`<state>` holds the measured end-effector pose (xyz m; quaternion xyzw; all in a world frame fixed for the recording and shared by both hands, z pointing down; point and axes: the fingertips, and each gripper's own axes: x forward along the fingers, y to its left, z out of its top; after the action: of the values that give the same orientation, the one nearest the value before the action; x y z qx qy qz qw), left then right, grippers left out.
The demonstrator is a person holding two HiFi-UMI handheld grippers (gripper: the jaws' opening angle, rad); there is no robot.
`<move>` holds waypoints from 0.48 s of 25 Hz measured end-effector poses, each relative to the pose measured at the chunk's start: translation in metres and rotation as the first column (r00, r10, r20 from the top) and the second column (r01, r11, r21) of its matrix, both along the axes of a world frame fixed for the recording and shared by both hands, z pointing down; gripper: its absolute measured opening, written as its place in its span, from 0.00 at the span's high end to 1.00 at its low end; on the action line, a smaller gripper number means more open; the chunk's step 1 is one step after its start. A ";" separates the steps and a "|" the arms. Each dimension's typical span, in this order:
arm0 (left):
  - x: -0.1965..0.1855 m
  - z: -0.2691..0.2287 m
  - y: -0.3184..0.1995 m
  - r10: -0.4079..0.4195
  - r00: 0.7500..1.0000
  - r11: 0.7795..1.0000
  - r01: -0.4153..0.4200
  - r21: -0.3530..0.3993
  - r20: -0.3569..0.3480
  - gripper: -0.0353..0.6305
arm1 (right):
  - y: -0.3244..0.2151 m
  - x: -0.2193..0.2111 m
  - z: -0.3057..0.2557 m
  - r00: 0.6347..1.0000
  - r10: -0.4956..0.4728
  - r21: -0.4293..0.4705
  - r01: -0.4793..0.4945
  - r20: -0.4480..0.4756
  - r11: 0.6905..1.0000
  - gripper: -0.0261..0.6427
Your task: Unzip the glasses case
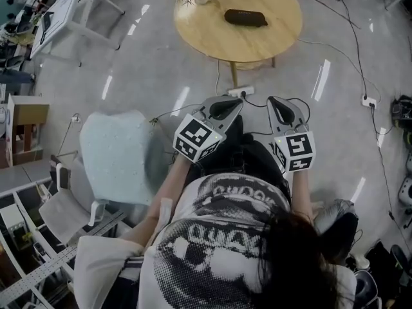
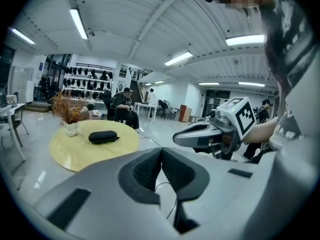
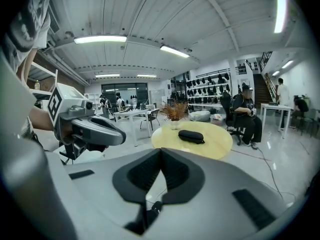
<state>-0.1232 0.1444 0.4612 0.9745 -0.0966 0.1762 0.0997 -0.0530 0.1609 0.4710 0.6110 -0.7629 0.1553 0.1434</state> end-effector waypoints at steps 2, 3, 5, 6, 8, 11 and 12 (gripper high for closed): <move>-0.001 0.000 0.002 -0.002 1.000 1.000 0.002 0.002 0.006 0.93 | 0.002 -0.002 -0.002 1.000 -0.011 0.005 0.011 -0.005 1.000 0.97; -0.001 -0.001 0.003 -0.005 1.000 1.000 0.005 -0.002 0.004 0.93 | 0.002 -0.003 -0.002 1.000 -0.019 0.005 0.019 -0.009 1.000 0.97; -0.001 -0.003 0.004 -0.008 1.000 1.000 0.008 -0.005 0.002 0.93 | 0.003 -0.006 -0.003 0.999 -0.039 0.003 0.039 -0.020 0.999 0.97; -0.002 -0.003 0.004 -0.009 1.000 1.000 0.009 -0.005 0.003 0.93 | 0.003 -0.007 -0.003 0.998 -0.049 0.002 0.049 -0.025 0.999 0.97; -0.004 -0.002 0.005 -0.008 1.000 1.000 0.008 -0.005 0.008 0.93 | 0.003 -0.010 -0.001 0.997 -0.066 -0.001 0.066 -0.034 0.998 0.97; -0.007 -0.001 0.006 -0.012 1.000 1.000 0.012 -0.008 0.011 0.93 | 0.005 -0.014 0.001 0.995 -0.086 -0.007 0.086 -0.045 0.996 0.97; -0.009 -0.001 0.007 -0.013 1.000 1.000 0.013 -0.007 0.013 0.93 | 0.006 -0.016 0.001 0.994 -0.095 -0.011 0.094 -0.047 0.995 0.97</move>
<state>-0.1320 0.1512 0.4604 0.9723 -0.1028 0.1824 0.1037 -0.0689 0.1666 0.4722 0.5772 -0.7867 0.1371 0.1711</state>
